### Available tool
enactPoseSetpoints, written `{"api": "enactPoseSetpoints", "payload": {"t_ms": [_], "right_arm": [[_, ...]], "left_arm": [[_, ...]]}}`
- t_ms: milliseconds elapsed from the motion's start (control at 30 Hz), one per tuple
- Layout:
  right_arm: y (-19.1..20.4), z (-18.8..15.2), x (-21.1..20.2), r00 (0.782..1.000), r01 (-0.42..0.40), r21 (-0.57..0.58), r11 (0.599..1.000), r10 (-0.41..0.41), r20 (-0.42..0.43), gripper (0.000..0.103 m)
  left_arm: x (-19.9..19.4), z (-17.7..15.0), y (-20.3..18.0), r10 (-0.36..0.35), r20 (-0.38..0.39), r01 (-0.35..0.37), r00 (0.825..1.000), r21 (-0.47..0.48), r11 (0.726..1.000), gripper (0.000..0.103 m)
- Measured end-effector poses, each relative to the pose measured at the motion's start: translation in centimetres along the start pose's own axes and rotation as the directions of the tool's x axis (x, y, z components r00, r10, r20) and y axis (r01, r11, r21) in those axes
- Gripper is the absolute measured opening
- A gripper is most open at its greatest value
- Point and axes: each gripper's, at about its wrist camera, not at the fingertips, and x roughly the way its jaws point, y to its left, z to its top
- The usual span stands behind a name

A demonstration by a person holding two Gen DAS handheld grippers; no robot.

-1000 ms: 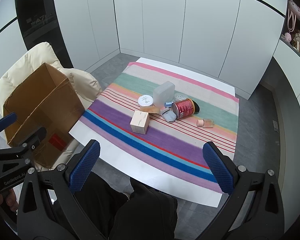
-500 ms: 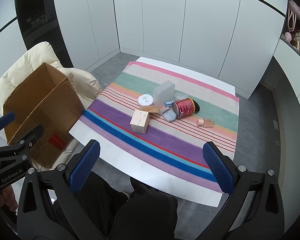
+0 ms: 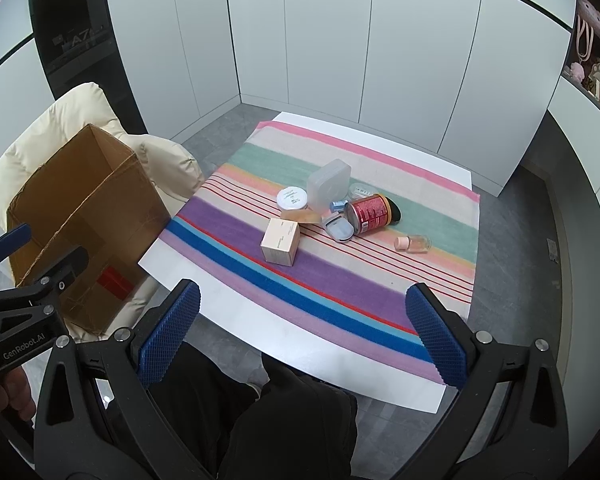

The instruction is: Organize objects

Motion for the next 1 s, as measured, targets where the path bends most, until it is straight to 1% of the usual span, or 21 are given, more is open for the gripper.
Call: {"api": "enactPoseSetpoints", "payload": {"t_ms": [1000], "right_arm": [[0.30, -0.23, 0.22, 1.000, 0.000, 0.001, 1.000, 0.000, -0.005, 0.103]], "left_arm": [[0.11, 0.00, 0.01, -0.015, 0.000, 0.015, 1.000, -0.005, 1.000, 0.096]]}}
